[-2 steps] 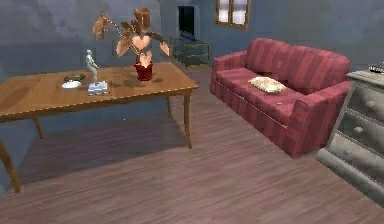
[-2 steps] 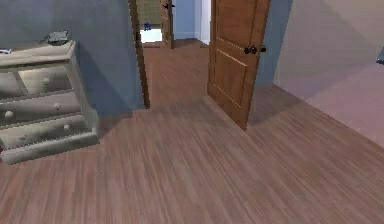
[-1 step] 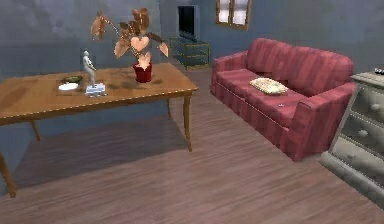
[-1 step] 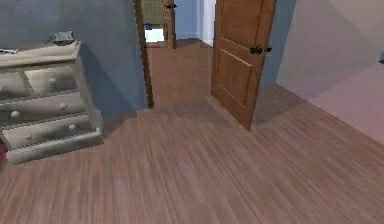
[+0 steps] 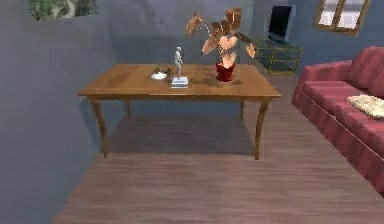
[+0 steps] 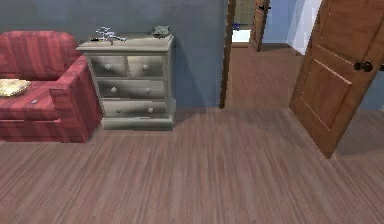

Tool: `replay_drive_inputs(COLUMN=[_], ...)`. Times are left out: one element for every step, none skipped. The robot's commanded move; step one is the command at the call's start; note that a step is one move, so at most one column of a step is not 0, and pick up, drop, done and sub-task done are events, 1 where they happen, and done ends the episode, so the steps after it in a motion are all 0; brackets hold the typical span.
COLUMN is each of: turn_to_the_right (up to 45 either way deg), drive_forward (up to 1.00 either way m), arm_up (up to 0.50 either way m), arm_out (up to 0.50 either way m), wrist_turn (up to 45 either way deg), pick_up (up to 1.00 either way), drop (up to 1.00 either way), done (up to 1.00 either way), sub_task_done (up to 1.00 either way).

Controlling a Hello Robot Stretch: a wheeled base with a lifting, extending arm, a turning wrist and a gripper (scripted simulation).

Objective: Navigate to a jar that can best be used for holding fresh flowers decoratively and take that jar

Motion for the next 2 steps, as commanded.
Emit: replay_drive_inputs(turn_to_the_right=[-3.0,0.0], drive_forward=[0.00,1.00], arm_up=[0.00,0.00], arm_out=[0.00,0.00], wrist_turn=[0.0,0.0], pick_up=[0.00,0.00], drop=[0.00,0.00], done=[0.00,0.00], sub_task_done=[0.00,0.00])
